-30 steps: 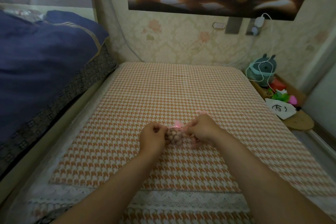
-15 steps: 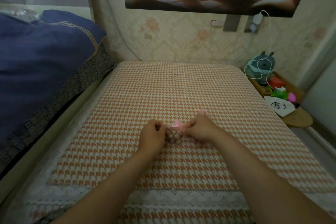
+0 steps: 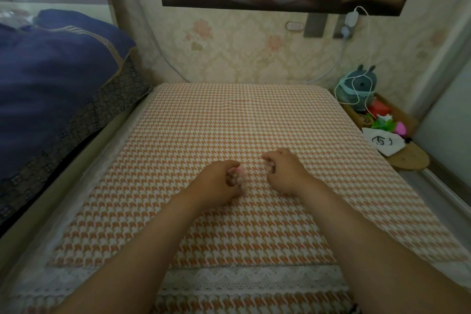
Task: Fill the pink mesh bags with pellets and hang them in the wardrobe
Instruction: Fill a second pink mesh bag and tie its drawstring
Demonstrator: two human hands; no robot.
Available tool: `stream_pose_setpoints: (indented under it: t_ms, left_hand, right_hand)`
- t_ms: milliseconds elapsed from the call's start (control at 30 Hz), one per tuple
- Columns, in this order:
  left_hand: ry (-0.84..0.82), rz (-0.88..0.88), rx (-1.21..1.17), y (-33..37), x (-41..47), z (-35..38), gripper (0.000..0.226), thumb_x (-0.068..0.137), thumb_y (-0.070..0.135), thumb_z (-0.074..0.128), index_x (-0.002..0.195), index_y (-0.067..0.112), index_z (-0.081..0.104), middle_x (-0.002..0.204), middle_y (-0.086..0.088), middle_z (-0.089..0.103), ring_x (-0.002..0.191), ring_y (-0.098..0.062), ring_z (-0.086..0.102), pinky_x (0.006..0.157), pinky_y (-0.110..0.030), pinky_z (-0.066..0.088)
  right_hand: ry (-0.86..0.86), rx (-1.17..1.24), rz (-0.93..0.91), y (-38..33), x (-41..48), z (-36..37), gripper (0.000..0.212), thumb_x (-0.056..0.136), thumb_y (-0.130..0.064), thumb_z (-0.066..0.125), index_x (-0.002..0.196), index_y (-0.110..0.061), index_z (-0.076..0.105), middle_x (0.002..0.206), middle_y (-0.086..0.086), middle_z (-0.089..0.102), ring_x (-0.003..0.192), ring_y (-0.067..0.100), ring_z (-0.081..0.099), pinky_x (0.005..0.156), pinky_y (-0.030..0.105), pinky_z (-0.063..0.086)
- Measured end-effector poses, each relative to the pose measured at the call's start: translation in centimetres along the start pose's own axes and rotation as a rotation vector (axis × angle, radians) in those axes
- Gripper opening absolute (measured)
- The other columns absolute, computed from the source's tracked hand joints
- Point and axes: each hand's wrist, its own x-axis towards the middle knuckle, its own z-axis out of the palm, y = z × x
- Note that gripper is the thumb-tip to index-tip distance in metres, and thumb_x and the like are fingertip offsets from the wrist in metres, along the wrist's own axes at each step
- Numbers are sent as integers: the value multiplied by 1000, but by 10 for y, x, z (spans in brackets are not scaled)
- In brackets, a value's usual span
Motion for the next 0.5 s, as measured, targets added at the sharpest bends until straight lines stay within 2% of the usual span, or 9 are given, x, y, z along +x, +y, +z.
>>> stream_pose_setpoints:
  t_ms: [67, 100, 167, 233, 300, 367, 433, 500]
  left_hand:
    - [76, 0, -17, 0, 2, 1, 66, 81, 20, 78, 141, 17, 50, 122, 3, 60, 90, -4, 53, 78, -10, 37]
    - [110, 1, -34, 0, 2, 2, 65, 79, 24, 80, 138, 17, 53, 120, 5, 60, 91, -5, 53, 76, -10, 37]
    - [144, -9, -48, -5, 3, 6, 65, 77, 30, 82, 134, 17, 55, 116, 7, 58, 97, -8, 56, 78, -12, 39]
    - [127, -23, 1, -12, 4, 9, 66, 77, 33, 80, 136, 20, 53, 127, 1, 60, 109, -16, 58, 90, -24, 47]
    - [101, -24, 55, -19, 4, 12, 69, 78, 36, 76, 139, 23, 47, 132, -3, 55, 118, -21, 54, 99, -36, 48]
    - [82, 4, 70, -21, 3, 14, 77, 78, 39, 75, 145, 24, 40, 139, -4, 45, 126, -21, 47, 105, -38, 44]
    - [66, 38, 49, -22, 2, 14, 84, 78, 42, 74, 150, 29, 33, 146, -2, 37, 131, -20, 42, 108, -37, 42]
    - [57, 65, 60, -24, 3, 15, 83, 78, 48, 72, 149, 35, 31, 150, -2, 33, 136, -22, 38, 111, -37, 38]
  right_hand:
    - [17, 24, -34, -3, 0, 0, 39, 94, -17, 57, 132, -24, 60, 122, 6, 52, 105, 20, 54, 99, 31, 46]
    - [19, 30, -54, -6, -2, 0, 38, 92, -17, 59, 129, -25, 62, 115, 3, 54, 100, 18, 54, 97, 31, 48]
    - [7, 38, -113, -12, -7, -1, 40, 88, -16, 61, 127, -24, 63, 101, -4, 56, 99, 16, 52, 95, 31, 49]
    - [-59, 51, -151, -20, -14, -4, 48, 83, -15, 67, 130, -24, 59, 91, -11, 53, 102, 15, 49, 90, 29, 47]
    - [-106, 26, -152, -26, -20, -5, 63, 79, -23, 74, 138, -30, 51, 103, -8, 47, 100, 17, 53, 88, 29, 47]
    - [-120, -12, -127, -27, -25, -3, 77, 79, -32, 75, 147, -32, 41, 123, 0, 42, 108, 21, 56, 94, 33, 49]
    - [-122, -20, -121, -26, -31, -1, 90, 79, -38, 73, 155, -31, 26, 141, 3, 34, 124, 23, 50, 101, 36, 47]
    - [-106, 17, -121, -26, -38, -1, 95, 81, -41, 71, 158, -29, 17, 147, 0, 29, 132, 21, 42, 99, 29, 41]
